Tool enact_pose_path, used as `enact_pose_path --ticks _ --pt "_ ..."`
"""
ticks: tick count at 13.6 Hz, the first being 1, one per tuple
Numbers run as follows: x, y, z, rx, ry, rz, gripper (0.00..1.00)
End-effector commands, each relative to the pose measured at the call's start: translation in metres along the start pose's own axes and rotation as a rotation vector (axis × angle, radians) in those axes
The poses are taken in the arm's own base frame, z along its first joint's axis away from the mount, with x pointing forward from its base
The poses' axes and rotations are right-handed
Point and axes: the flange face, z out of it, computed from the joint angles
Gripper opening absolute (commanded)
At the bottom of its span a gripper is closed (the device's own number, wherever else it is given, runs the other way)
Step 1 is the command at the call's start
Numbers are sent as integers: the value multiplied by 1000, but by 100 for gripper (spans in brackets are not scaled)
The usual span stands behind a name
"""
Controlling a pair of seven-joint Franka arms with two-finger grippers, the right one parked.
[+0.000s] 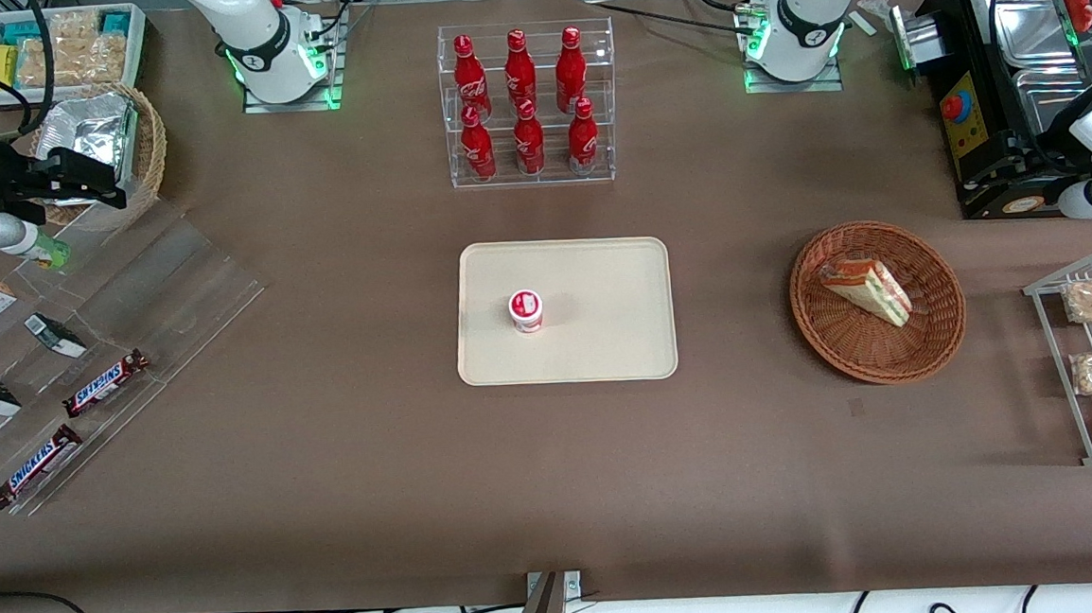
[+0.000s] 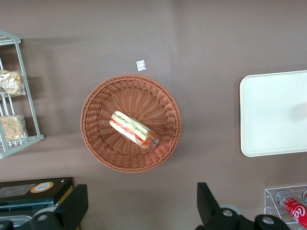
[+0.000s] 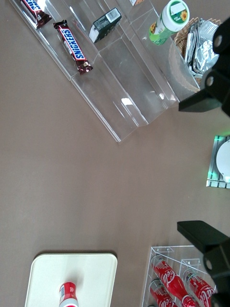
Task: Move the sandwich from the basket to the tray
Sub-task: 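Move the left gripper over the wrapped sandwich in the wicker basket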
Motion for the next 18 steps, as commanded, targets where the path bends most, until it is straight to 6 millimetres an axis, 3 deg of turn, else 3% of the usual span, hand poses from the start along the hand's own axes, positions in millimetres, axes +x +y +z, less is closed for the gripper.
enact_pose_path --ticks 1,5,9,13,18 --pt "0 -3 -7 19 0 16 100" --pt "9 -4 24 19 -53 -83 100" --pt "7 -27 102 31 -98 -260 100" --pt "0 -31 167 89 -66 -456 100" --pt "-9 -30 229 116 -1 -712 100"
